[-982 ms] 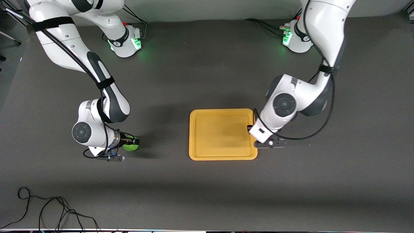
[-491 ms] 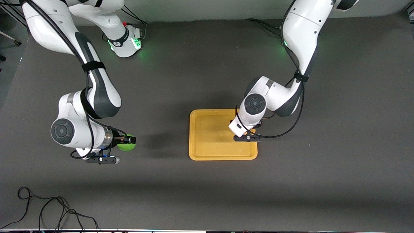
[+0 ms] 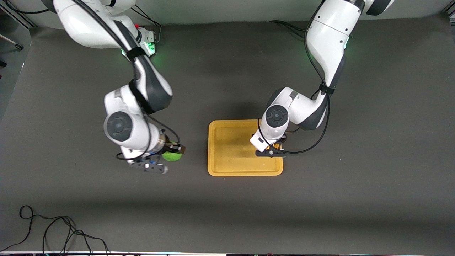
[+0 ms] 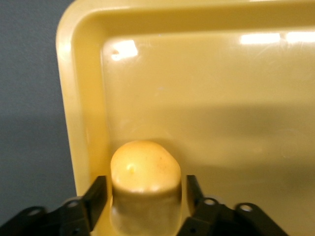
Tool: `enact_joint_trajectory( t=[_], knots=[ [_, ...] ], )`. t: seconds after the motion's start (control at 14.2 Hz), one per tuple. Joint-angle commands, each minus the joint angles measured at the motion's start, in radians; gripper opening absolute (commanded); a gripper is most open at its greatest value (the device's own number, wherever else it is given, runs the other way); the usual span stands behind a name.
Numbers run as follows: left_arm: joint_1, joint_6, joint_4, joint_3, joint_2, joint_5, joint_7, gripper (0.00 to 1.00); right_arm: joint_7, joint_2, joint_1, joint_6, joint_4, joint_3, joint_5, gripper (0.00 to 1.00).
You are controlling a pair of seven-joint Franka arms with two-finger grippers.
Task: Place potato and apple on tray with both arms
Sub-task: 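Carry the potato and the green apple over the tray with both grippers, then release the potato on the tray and raise the left gripper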
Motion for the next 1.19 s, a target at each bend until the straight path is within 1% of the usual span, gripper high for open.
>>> enact_joint_trajectory(
  t=[0.0, 0.07, 0.28, 0.42, 0.49, 0.56, 0.7, 0.84, 0.98, 1.05, 1.12],
  knots=[
    [0.011, -0.025, 0.014, 0.015, -0.036, 0.017, 0.011, 1.00, 0.062, 0.115, 0.072, -0.001, 0.128, -0.010, 0.008, 0.29],
    [0.030, -0.042, 0.014, 0.015, -0.068, 0.017, 0.042, 1.00, 0.113, 0.157, 0.102, 0.026, 0.172, -0.002, 0.009, 0.29],
    [0.158, -0.215, 0.014, 0.011, -0.226, 0.005, 0.195, 1.00, 0.313, 0.286, 0.187, 0.143, 0.298, -0.001, 0.011, 0.29],
    [0.195, -0.330, 0.014, 0.017, -0.326, 0.014, 0.237, 1.00, 0.411, 0.367, 0.225, 0.254, 0.329, 0.024, 0.009, 0.29],
    [0.232, -0.356, 0.014, 0.017, -0.364, 0.017, 0.249, 1.00, 0.460, 0.398, 0.242, 0.313, 0.331, 0.027, 0.009, 0.29],
    [0.273, -0.381, 0.014, 0.014, -0.396, 0.017, 0.296, 1.00, 0.468, 0.416, 0.248, 0.326, 0.331, 0.025, 0.009, 0.29],
    [0.336, -0.454, 0.014, 0.015, -0.465, 0.000, 0.387, 1.00, 0.467, 0.421, 0.250, 0.314, 0.323, 0.027, 0.009, 0.29],
    [0.375, -0.499, 0.014, 0.015, -0.521, -0.002, 0.401, 1.00, 0.467, 0.418, 0.251, 0.251, 0.322, 0.025, 0.002, 0.33],
    [0.437, -0.536, 0.016, 0.015, -0.564, -0.003, 0.462, 1.00, 0.465, 0.416, 0.251, 0.221, 0.320, 0.025, 0.002, 0.34],
    [0.456, -0.551, 0.016, 0.015, -0.574, -0.003, 0.487, 1.00, 0.465, 0.415, 0.251, 0.214, 0.320, 0.025, 0.002, 0.37],
    [0.471, -0.559, 0.016, 0.017, -0.576, -0.002, 0.489, 1.00, 0.464, 0.412, 0.251, 0.203, 0.320, 0.027, 0.003, 0.37]
  ],
)
